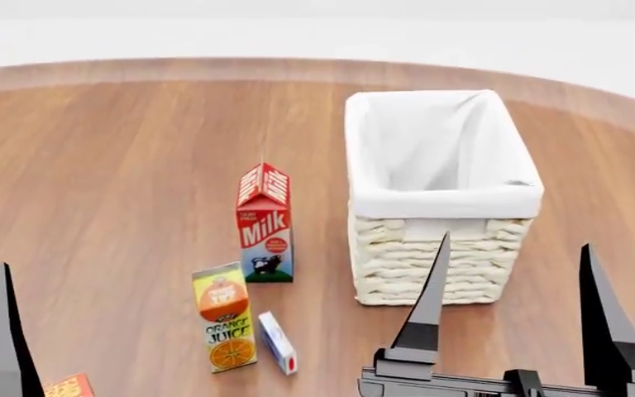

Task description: Pick up the alphabet soup and the tomato sauce, and put them in the basket.

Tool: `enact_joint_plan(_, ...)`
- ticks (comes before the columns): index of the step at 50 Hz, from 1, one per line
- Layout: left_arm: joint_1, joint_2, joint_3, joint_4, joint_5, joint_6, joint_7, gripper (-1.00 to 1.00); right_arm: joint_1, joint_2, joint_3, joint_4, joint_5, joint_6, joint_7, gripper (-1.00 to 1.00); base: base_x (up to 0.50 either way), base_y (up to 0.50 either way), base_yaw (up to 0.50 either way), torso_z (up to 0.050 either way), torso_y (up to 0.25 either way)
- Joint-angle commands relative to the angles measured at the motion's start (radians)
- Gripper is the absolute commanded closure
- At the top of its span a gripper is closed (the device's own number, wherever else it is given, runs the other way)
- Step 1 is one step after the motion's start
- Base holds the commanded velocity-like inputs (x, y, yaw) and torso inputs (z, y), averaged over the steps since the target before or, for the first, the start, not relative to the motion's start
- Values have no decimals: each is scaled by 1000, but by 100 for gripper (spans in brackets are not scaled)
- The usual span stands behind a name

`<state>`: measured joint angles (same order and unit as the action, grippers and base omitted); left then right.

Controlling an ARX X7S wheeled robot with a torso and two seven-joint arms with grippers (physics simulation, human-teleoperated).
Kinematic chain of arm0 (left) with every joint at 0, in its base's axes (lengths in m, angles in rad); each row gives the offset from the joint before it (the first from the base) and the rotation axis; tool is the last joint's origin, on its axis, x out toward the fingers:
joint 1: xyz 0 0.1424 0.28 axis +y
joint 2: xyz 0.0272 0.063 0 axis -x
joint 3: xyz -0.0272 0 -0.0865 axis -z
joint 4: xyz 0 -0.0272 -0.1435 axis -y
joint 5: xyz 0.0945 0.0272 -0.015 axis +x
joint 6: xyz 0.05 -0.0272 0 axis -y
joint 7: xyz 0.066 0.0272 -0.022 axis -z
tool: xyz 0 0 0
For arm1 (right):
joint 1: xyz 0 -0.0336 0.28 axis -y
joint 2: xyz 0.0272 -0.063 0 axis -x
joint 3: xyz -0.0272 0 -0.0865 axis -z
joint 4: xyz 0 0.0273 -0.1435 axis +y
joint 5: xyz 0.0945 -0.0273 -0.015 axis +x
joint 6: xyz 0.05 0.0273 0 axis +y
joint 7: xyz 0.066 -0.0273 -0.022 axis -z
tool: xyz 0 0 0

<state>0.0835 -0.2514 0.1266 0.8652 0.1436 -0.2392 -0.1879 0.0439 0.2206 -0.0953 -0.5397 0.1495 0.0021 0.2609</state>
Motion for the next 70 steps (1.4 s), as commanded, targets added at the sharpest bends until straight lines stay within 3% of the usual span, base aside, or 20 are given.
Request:
enact_joint_plan(1,-3,-4,4,-7,-3,4,-7,-100,6,6,-4,-4,7,10,9,-100,301,0,0,0,15)
enact_joint_plan(11,1,-7,4,-13,-11,11,-14,-100,20,16,-6,-35,19,56,19,-100,311,0,0,0,0)
enact_joint_plan(13,1,-9,5,-11,-10,8,-14,-100,-2,11,-10,13,7,-12,12,-100,307,0,0,0,0)
enact_joint_plan(15,1,-10,4,-9,-11,7,-15,-100,19,18,-8,-34,18,54,22,-100,309,0,0,0,0)
enact_joint_plan(19,2,-12,4,-7,-12,5,-17,-100,-1,13,-15,10,8,-10,16,-100,310,0,0,0,0)
enact_joint_plan(23,2,-13,5,-7,-13,5,-19,-100,20,22,-13,-39,20,58,27,-100,310,0,0,0,0)
enact_joint_plan(31,1,-16,8,-13,-15,8,-23,-100,-3,18,-20,14,10,-16,22,-100,310,0,0,0,0)
enact_joint_plan(33,0,-17,9,-14,-15,8,-23,-100,21,26,-17,-37,23,55,32,-100,307,0,0,0,5)
enact_joint_plan(39,-2,-20,10,-13,-15,5,-26,-100,-1,21,-25,14,11,-15,26,-100,311,0,0,0,0)
enact_joint_plan(43,-3,-21,10,-11,-18,6,-28,-100,24,30,-23,-36,26,54,36,-100,308,0,0,0,0)
enact_joint_plan(46,-2,-23,10,-13,-19,7,-29,-100,1,24,-28,14,14,-16,29,-100,309,0,0,0,0)
enact_joint_plan(60,-1,-27,16,-13,-21,8,-36,-100,0,31,-33,14,17,-19,34,-100,228,0,0,0,1)
enact_joint_plan(61,-2,-27,16,-15,-21,8,-37,-100,16,38,-30,-30,30,37,41,-100,0,0,0,0,0)
enact_joint_plan(64,-4,-28,17,-14,-23,6,-37,-100,0,36,-37,6,15,-19,34,-100,0,0,0,0,0)
enact_joint_plan(68,-9,-28,20,-16,-22,1,-38,-100,36,76,-48,-81,49,105,15,-100,0,0,0,0,0)
enact_joint_plan(70,-16,-28,21,-17,-25,-3,-37,-100,117,114,-32,-184,147,296,12,-100,0,0,0,0,0)
